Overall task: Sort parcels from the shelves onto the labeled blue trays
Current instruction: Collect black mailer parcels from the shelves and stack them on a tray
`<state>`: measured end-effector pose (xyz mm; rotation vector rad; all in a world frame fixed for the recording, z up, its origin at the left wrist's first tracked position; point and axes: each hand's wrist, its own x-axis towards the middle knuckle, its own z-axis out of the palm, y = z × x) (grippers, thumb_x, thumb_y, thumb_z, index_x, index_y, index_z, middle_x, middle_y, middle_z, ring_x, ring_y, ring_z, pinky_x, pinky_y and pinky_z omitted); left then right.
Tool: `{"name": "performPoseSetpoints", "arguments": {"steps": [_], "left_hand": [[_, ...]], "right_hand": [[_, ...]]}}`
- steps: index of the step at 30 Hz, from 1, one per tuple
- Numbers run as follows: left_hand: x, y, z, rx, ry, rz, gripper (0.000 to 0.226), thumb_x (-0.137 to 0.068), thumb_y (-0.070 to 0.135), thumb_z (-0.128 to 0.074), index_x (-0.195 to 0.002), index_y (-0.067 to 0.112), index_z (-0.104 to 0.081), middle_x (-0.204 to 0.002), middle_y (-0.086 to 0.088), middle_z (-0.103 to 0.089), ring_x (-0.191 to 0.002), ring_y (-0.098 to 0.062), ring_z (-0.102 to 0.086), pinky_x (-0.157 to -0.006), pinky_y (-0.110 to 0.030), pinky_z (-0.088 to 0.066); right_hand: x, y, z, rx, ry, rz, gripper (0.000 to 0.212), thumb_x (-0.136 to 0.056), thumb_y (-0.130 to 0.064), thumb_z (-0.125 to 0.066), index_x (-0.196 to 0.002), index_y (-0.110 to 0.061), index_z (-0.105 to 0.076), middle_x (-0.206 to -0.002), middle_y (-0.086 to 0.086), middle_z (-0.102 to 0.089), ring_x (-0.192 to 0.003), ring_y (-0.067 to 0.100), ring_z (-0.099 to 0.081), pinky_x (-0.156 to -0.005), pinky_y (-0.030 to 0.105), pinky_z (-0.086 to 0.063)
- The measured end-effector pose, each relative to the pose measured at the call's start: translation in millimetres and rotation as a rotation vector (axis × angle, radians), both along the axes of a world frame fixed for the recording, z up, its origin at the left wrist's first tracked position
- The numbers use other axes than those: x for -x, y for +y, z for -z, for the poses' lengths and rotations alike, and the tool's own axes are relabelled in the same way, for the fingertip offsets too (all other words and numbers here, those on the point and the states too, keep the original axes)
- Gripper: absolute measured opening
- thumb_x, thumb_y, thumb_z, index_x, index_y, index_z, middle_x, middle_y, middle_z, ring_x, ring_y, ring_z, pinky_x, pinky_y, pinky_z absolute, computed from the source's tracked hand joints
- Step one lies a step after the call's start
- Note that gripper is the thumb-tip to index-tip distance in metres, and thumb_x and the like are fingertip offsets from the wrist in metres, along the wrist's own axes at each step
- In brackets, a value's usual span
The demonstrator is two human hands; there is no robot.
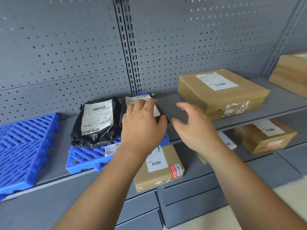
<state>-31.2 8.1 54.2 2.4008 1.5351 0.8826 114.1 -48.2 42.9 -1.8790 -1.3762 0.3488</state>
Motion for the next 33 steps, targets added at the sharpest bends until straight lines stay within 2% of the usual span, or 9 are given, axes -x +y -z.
{"name": "performPoseSetpoints", "arguments": {"steps": [3,6,10,13,17,23,25,28,33], "left_hand": [[4,-10,4,0.007,-0.011,0.072,0.052,-0.09,0.041,-0.063,-0.139,0.027,-0.055,-0.134,-0.002,-0.058,-0.124,-0.031,-0.049,-0.106,-0.046,-0.041],[5,-21,8,0.016,-0.027,0.157,0.052,-0.091,0.039,-0.064,-0.14,0.027,-0.055,-0.134,-0.002,-0.057,-0.123,-0.03,-0.048,-0.103,-0.043,-0.04],[-8,-36,14,0.057,-0.048,0.285,0.052,-0.09,0.038,-0.065,-0.14,0.027,-0.055,-0.135,-0.002,-0.055,-0.123,-0.029,-0.047,-0.101,-0.04,-0.041],[-27,-51,16,0.064,-0.045,0.374,0.051,-0.091,0.037,-0.064,-0.14,0.027,-0.055,-0.136,-0.002,-0.055,-0.125,-0.029,-0.046,-0.104,-0.038,-0.038],[-58,-70,17,0.102,-0.022,0.483,0.051,-0.093,0.037,-0.061,-0.143,0.028,-0.052,-0.138,-0.001,-0.052,-0.128,-0.027,-0.043,-0.105,-0.036,-0.036],[-132,-110,25,0.11,0.118,0.611,0.052,-0.092,0.045,-0.058,-0.141,0.03,-0.052,-0.143,0.003,-0.051,-0.129,-0.026,-0.046,-0.103,-0.044,-0.042],[-164,-131,26,0.121,0.164,0.684,0.047,-0.091,0.048,-0.058,-0.135,0.03,-0.056,-0.139,0.004,-0.053,-0.127,-0.027,-0.048,-0.103,-0.046,-0.045],[-215,-165,28,0.105,0.226,0.755,0.039,-0.091,0.048,-0.056,-0.125,0.028,-0.058,-0.13,0.002,-0.057,-0.12,-0.028,-0.052,-0.095,-0.046,-0.048],[-305,-233,33,0.089,0.309,0.865,0.043,-0.092,0.051,-0.055,-0.127,0.026,-0.057,-0.125,0.001,-0.057,-0.119,-0.028,-0.051,-0.091,-0.045,-0.046]], "right_hand": [[7,-19,1,0.008,-0.035,0.082,0.053,-0.097,-0.033,-0.059,-0.148,-0.028,-0.046,-0.149,-0.005,-0.048,-0.137,0.016,-0.042,-0.103,0.025,-0.032],[9,-41,3,0.024,-0.07,0.172,0.054,-0.096,-0.034,-0.059,-0.148,-0.028,-0.046,-0.147,-0.002,-0.049,-0.137,0.021,-0.041,-0.109,0.036,-0.036],[2,-74,5,0.076,-0.218,0.308,0.056,-0.094,-0.032,-0.059,-0.148,-0.022,-0.047,-0.147,0.003,-0.051,-0.134,0.031,-0.041,-0.109,0.049,-0.038],[-11,-99,5,0.104,-0.263,0.405,0.058,-0.092,-0.032,-0.059,-0.148,-0.021,-0.047,-0.147,0.005,-0.052,-0.133,0.035,-0.042,-0.108,0.054,-0.039],[-38,-132,4,0.151,-0.251,0.511,0.058,-0.093,-0.034,-0.057,-0.149,-0.023,-0.044,-0.147,0.005,-0.051,-0.135,0.033,-0.042,-0.111,0.05,-0.038],[-90,-201,3,0.218,-0.231,0.689,0.052,-0.095,-0.034,-0.056,-0.145,-0.026,-0.045,-0.142,0.006,-0.053,-0.129,0.036,-0.041,-0.101,0.052,-0.042],[-112,-228,3,0.256,-0.222,0.743,0.05,-0.096,-0.035,-0.055,-0.144,-0.027,-0.044,-0.146,0.002,-0.049,-0.132,0.033,-0.038,-0.102,0.051,-0.04],[-150,-269,3,0.322,-0.222,0.814,0.055,-0.098,-0.039,-0.052,-0.15,-0.03,-0.038,-0.154,-0.002,-0.042,-0.139,0.031,-0.034,-0.106,0.049,-0.038],[-217,-345,10,0.412,-0.189,0.925,0.054,-0.099,-0.041,-0.048,-0.15,-0.028,-0.037,-0.154,-0.002,-0.043,-0.138,0.03,-0.036,-0.105,0.047,-0.036]]}}
